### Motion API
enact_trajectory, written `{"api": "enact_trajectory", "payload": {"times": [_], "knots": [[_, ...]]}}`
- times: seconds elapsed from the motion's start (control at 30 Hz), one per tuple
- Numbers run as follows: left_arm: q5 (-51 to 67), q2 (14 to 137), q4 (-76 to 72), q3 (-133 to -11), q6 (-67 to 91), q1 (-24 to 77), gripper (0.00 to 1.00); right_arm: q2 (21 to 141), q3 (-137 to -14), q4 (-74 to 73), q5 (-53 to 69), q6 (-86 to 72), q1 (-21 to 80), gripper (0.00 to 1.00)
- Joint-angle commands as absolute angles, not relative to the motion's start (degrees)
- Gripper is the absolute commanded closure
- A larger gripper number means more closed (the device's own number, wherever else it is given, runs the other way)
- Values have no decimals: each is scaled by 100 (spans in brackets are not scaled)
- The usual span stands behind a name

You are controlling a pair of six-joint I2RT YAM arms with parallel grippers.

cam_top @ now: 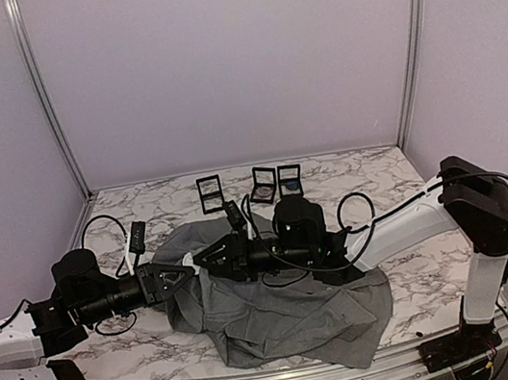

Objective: Remove the brooch from the garment
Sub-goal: Open the brooch with the flattened clothing.

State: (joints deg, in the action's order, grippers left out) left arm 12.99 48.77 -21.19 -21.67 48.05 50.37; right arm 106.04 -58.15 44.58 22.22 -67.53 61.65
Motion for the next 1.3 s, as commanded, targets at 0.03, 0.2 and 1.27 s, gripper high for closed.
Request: {"api": "enact_trajectory", "payload": {"times": [0.03,0.2,1.27], "knots": [[1448,4853,-2527,-2199,4524,5101,100,10764,-5858,4473,2157,-6739,6249,71],[1535,4819,-2558,-2252,4366,5115,100,10782,-5845,4443,2152,-6733,6255,74],[1493,4805,-2675,-2162,4708,4987,100,10667,-5678,4287,2585,-6319,6253,81]]}}
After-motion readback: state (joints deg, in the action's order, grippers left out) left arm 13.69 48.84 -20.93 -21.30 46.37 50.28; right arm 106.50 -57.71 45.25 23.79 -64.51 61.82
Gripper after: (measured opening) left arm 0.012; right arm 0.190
